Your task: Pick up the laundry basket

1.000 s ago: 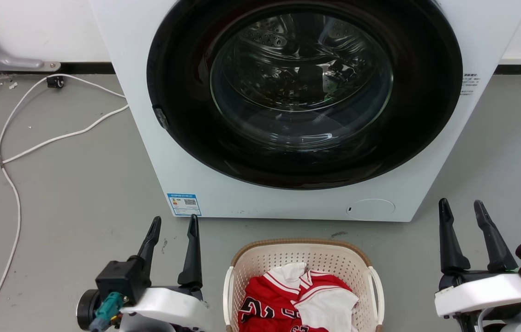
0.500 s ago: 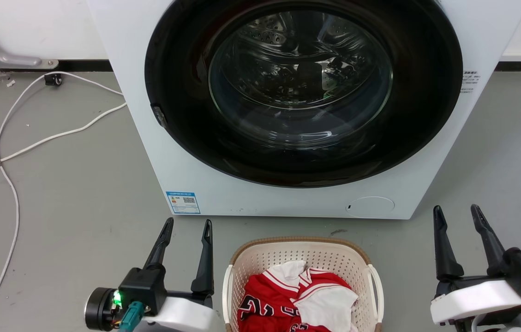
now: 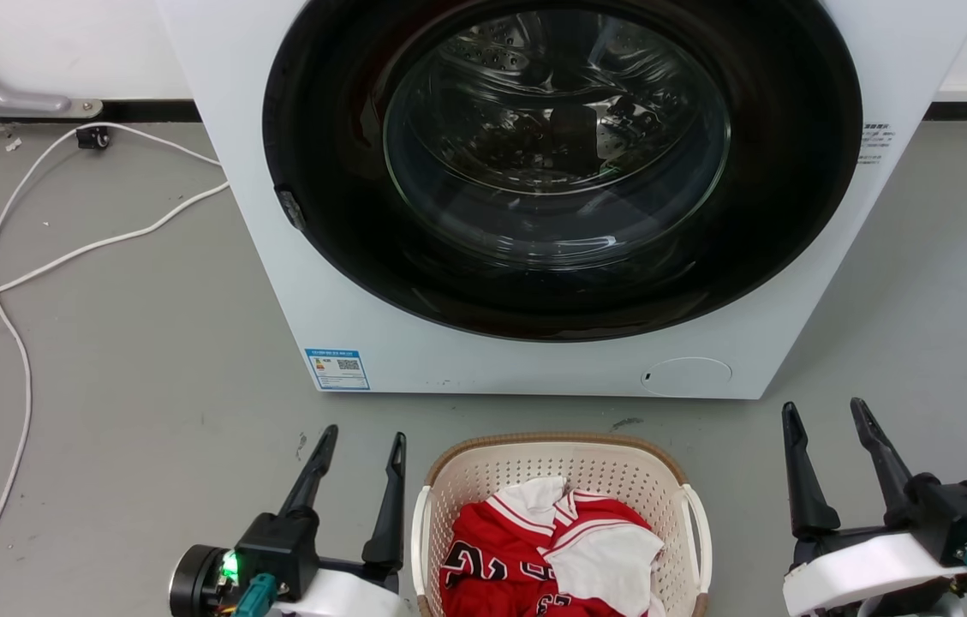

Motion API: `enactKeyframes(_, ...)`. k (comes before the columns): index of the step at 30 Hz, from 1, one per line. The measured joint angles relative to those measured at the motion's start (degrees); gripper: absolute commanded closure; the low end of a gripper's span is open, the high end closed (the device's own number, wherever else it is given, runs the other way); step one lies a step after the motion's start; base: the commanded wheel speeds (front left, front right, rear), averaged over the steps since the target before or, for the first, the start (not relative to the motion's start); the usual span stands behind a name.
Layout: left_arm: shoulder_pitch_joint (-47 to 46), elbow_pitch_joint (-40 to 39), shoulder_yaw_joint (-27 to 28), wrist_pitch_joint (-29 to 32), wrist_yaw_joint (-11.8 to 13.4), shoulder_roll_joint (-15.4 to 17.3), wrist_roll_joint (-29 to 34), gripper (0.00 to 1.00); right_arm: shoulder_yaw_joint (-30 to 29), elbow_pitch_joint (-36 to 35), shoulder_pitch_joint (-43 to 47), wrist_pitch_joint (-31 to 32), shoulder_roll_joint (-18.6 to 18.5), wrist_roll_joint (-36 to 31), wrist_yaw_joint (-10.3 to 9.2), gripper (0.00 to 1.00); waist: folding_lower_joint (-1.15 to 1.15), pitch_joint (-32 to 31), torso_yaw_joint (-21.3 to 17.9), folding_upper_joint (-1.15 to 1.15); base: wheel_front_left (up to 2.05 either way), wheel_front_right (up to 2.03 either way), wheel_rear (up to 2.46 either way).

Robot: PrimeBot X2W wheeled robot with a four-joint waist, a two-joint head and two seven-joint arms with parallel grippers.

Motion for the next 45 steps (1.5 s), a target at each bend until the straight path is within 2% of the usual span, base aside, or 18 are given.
enactKeyframes(6, 0.7, 0.4, 2.9, -0.5, -2.3, -1.8, 1.9, 0.00, 0.2, 1.6, 0.0, -0.7, 0.0, 1.0, 0.00, 0.00, 0.00, 0.3, 0.0, 0.00, 0.00, 0.00, 0.00)
enactKeyframes(17, 1.3, 0.4, 3.9, -1.6, -4.8, -3.2, 8.3, 0.00, 0.2, 1.6, -0.1, -1.8, 0.0, -3.4, 0.00, 0.00, 0.00, 0.4, 0.1, 0.00, 0.00, 0.00, 0.00)
enactKeyframes(34, 1.8, 0.7, 5.2, -1.7, -5.9, -3.7, 8.9, 0.00, 0.4, 1.5, -0.2, -1.9, 0.0, -3.5, 0.00, 0.00, 0.00, 1.0, 0.3, 0.00, 0.00, 0.00, 0.00)
enactKeyframes(45, -2.2, 3.1, 7.6, -1.7, -6.8, -3.8, 9.1, 0.00, -0.5, 3.2, -4.1, -1.9, 0.0, -3.3, 0.00, 0.00, 0.00, 7.5, -0.4, 0.00, 0.00, 0.00, 0.00)
